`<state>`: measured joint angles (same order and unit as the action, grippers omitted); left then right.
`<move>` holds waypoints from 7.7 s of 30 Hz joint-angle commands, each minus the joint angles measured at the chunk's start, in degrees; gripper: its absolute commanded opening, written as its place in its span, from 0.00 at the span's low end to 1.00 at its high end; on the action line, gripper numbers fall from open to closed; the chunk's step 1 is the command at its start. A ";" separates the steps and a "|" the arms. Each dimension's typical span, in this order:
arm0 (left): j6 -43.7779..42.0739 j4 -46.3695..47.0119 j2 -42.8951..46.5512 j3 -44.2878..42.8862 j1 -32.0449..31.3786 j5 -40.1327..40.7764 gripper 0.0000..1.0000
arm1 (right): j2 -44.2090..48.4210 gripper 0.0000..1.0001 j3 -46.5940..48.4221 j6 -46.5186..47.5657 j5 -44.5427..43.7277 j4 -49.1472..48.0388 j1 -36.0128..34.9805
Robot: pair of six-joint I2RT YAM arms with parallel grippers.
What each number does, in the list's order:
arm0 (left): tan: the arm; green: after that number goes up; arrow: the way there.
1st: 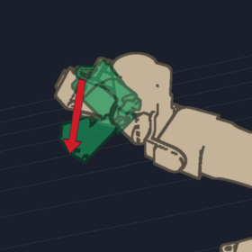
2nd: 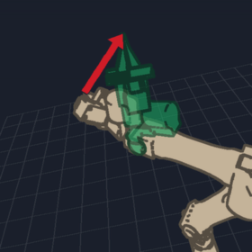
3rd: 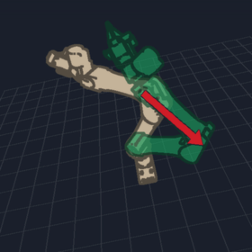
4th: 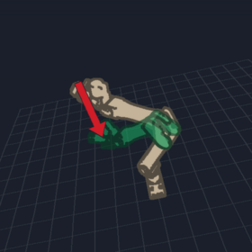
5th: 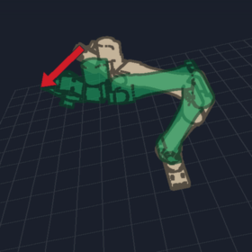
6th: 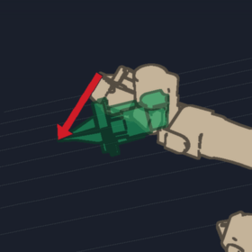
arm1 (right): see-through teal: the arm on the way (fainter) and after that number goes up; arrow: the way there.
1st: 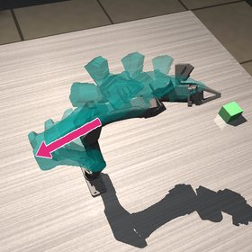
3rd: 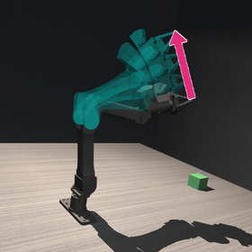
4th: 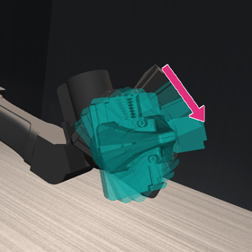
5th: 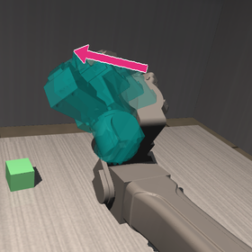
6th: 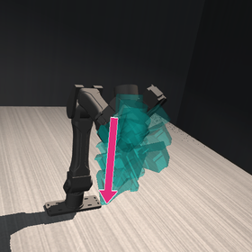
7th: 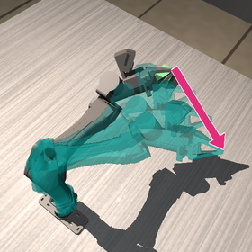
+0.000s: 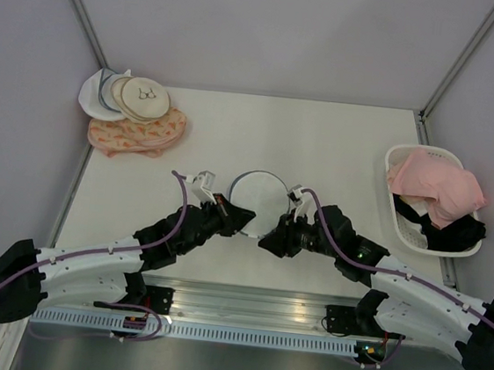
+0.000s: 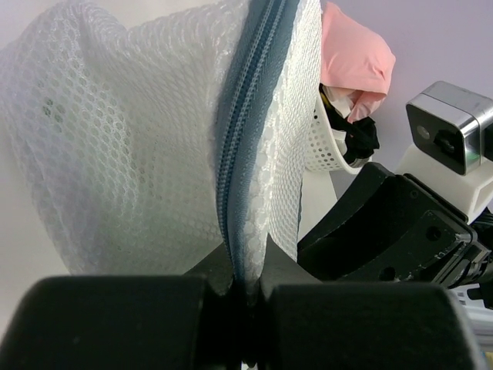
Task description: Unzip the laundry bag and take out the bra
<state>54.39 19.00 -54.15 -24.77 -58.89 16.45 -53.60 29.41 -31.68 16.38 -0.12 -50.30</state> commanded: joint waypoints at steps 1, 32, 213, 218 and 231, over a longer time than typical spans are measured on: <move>3.26 4.11 -0.26 0.95 0.18 0.08 0.02 | -0.97 0.37 2.93 0.22 -4.51 -3.05 -1.20; -22.63 -20.65 5.03 -1.67 12.75 -42.68 0.02 | -7.74 0.00 16.46 9.88 -33.42 32.72 -2.34; 18.82 8.67 -5.52 7.37 13.28 -23.92 0.91 | -18.90 0.00 11.72 5.05 -3.29 3.37 -6.82; 19.00 9.56 -4.48 8.60 13.28 -21.99 0.61 | -19.43 0.01 12.16 5.23 -4.60 5.12 -7.35; 16.89 1.83 0.80 9.13 13.28 -17.15 0.02 | -12.41 0.00 11.55 3.91 -14.44 17.60 -8.23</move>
<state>71.96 21.82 -55.24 -16.25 -45.50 -3.40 -68.64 40.51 -27.33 6.02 12.10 -58.28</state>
